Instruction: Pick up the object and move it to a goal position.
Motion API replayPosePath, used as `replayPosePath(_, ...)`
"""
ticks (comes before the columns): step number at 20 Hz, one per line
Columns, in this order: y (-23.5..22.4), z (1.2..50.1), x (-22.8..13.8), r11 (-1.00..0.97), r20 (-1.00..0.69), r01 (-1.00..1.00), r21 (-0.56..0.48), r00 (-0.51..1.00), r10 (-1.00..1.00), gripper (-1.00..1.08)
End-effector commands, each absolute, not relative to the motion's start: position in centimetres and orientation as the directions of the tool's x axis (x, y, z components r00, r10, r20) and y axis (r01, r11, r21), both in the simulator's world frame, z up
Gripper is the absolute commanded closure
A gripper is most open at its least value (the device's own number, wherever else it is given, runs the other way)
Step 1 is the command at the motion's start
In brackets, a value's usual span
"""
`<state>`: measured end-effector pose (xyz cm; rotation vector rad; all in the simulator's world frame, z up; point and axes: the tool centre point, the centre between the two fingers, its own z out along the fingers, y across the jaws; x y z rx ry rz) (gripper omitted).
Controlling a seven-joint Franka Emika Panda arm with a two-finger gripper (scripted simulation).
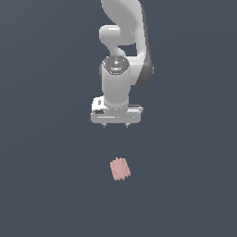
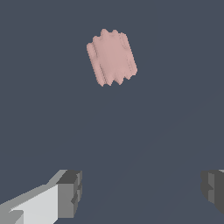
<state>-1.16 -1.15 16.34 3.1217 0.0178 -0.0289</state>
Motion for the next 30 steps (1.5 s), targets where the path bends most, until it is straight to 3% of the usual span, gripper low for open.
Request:
replayPosePath(1, -1.2, 16.3, -1.2, -1.0, -0.019, 0.012, 0.02, 1.0, 0.011, -0.92)
replayPosePath(18, 0.6, 17.0, -0.3, -0.999, -0.018, 0.035, 0.003, 0.999, 0.035, -0.92)
replayPosePath(30, 0.8, 14.8, 4.2, -0.993, -0.014, 0.119, 0.006, 0.993, 0.119, -0.92)
